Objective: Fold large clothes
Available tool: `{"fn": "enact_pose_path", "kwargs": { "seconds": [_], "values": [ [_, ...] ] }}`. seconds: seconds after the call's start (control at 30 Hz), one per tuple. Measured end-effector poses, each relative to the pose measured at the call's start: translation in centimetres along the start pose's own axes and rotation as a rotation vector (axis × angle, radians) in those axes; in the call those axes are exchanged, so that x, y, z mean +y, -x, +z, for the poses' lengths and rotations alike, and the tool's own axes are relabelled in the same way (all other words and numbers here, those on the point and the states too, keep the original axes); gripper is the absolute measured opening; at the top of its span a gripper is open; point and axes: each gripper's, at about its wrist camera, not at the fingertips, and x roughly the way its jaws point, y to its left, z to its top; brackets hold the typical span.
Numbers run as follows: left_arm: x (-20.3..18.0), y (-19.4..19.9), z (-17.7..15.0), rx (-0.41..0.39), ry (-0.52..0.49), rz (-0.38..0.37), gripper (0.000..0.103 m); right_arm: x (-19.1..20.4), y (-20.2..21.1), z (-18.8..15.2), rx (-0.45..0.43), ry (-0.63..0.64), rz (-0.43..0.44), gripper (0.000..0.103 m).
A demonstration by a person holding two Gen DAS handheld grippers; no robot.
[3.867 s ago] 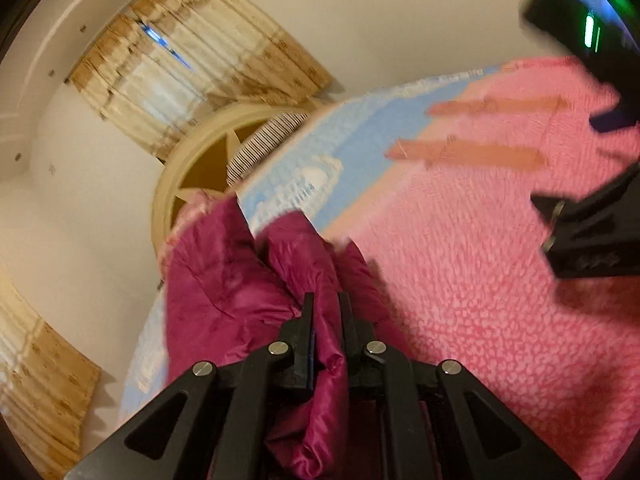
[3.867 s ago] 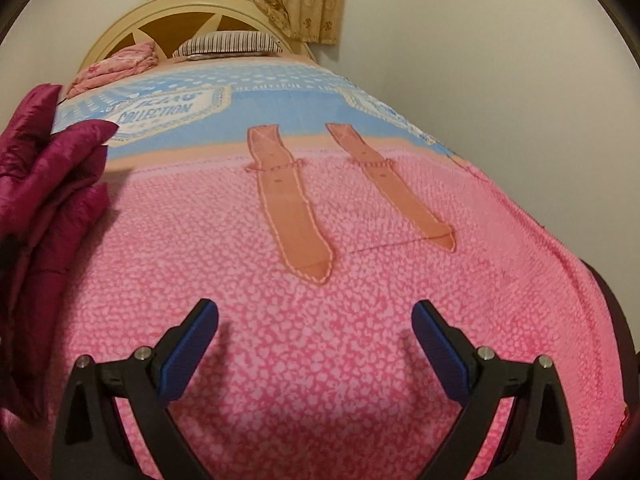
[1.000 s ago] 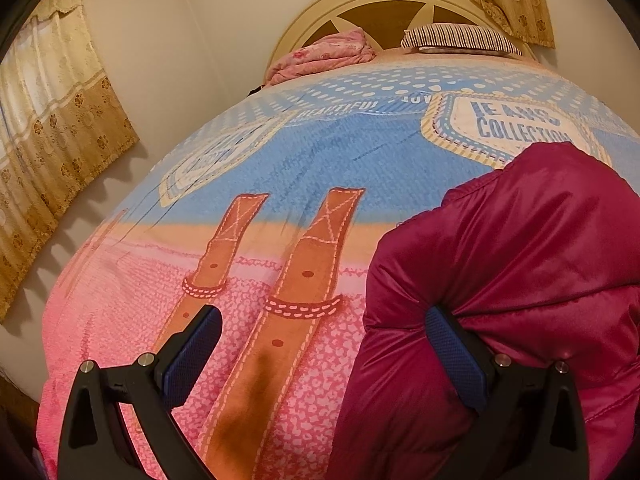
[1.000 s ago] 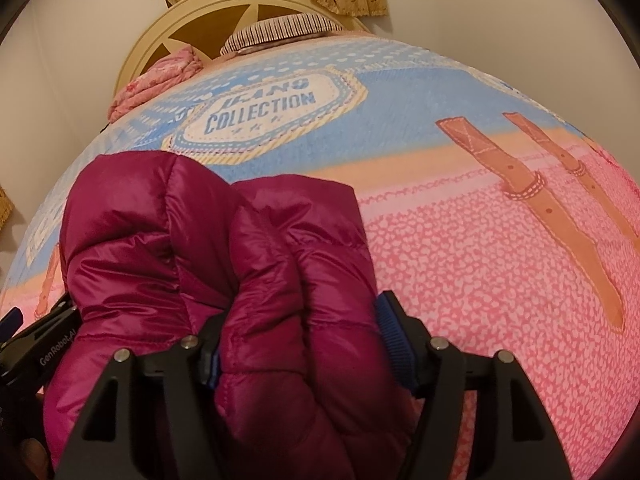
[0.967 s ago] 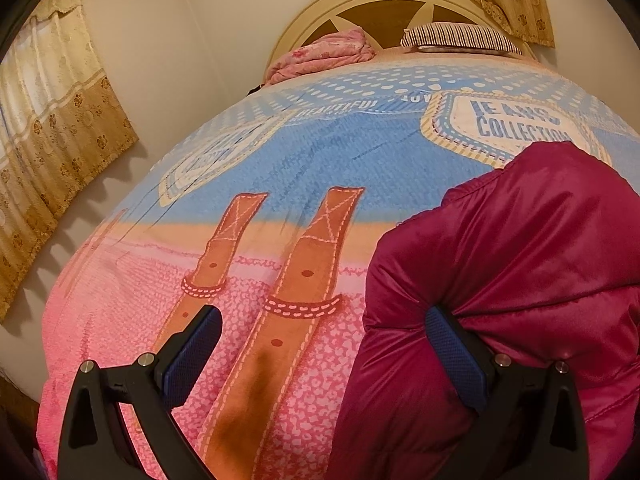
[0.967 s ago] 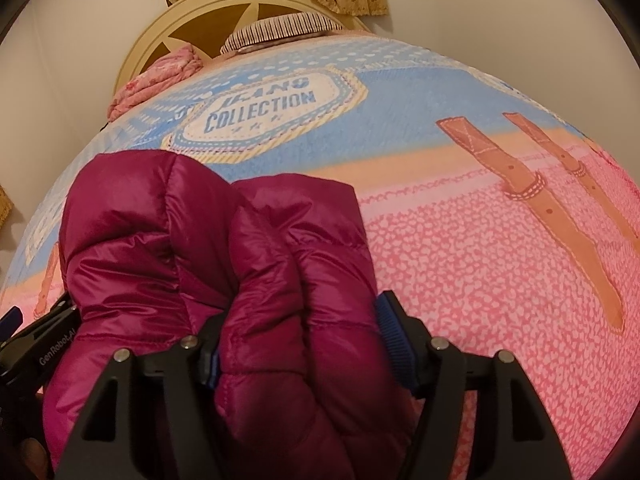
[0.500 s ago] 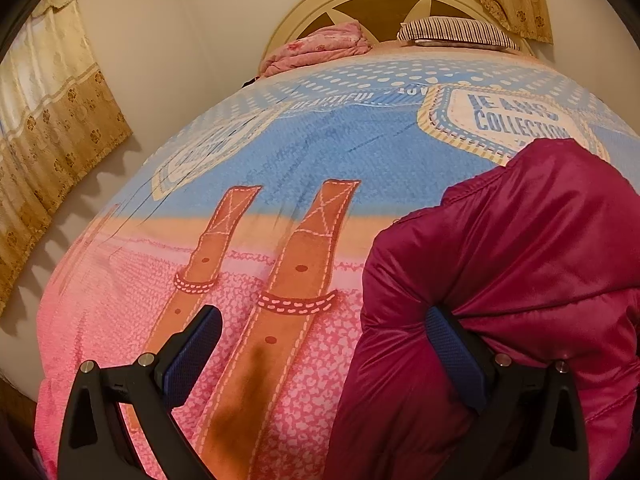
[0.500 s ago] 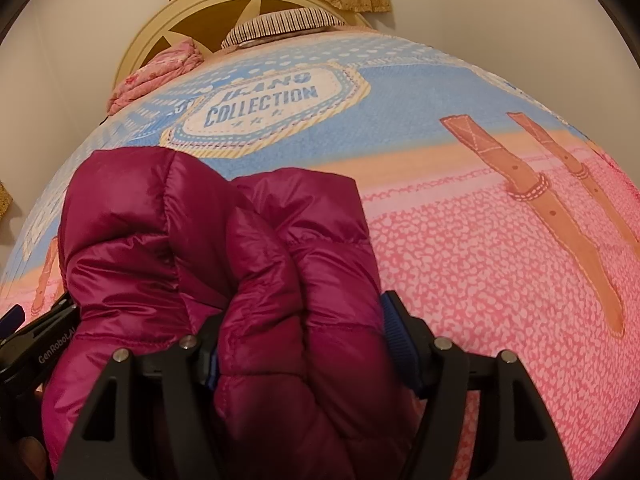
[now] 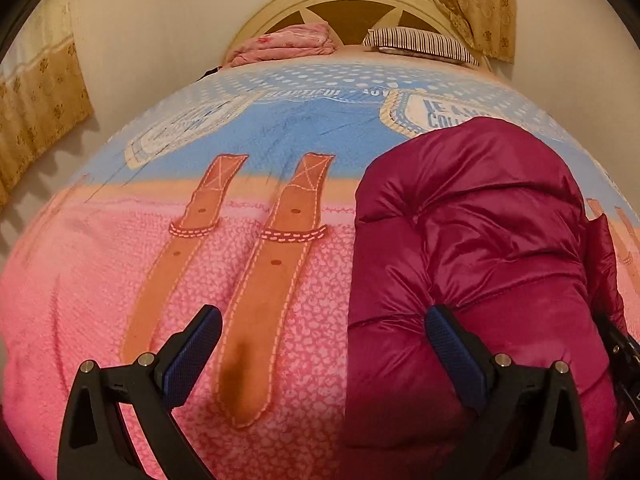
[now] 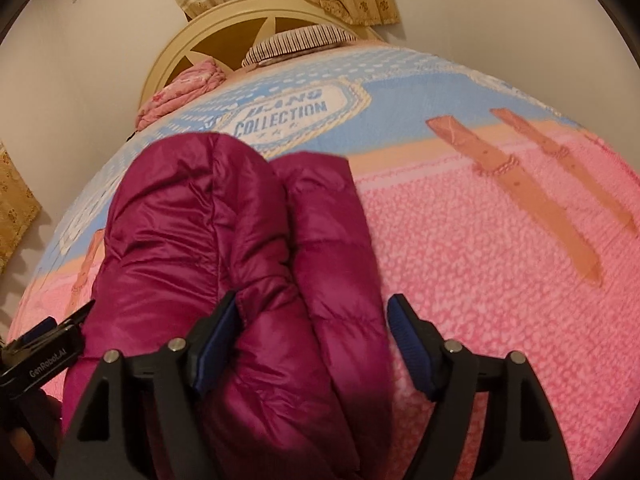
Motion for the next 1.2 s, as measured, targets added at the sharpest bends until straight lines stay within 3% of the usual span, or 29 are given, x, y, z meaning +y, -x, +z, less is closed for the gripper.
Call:
{"fn": "enact_pose_path", "kwargs": {
  "seconds": [0.2, 0.57, 0.77, 0.83, 0.97, 1.0, 1.2],
  "values": [
    [-0.9, -0.2, -0.7, -0.041, -0.038, 0.016, 0.102, -1.5, -1.4, 0.1, 0.037, -0.062, 0.083, 0.076],
    [-2.0, -1.0, -0.9, -0.049, -0.056, 0.036, 0.102, -0.4, -2.3, 0.2, 0.037, 0.023, 0.020, 0.075],
    [-2.1, -1.3, -0.7, -0.037, -0.067, 0.007, 0.100, 0.3, -2.1, -0.1, 0.042, 0.057, 0.048, 0.058],
    [-2.3, -1.2, -0.7, -0.040, -0.079, -0.022, 0.094, 0.3, -2.1, -0.1, 0.045, 0.052, 0.062, 0.056],
    [-3.8, -0.6, -0.9, -0.070, -0.152, -0.076, 0.057, 0.0, -2.3, -0.1, 0.057, 0.037, 0.098, 0.051],
    [-4.4, -0.4, -1.0, -0.078, -0.178, -0.078, 0.045, 0.1, -2.2, -0.1, 0.056, 0.043, 0.100, 0.048],
    [-6.3, 0.6, -1.2, -0.102, -0.275, -0.050, 0.011, 0.0, -2.0, -0.2, 0.046, 0.044, 0.140, 0.033]
  ]
}}
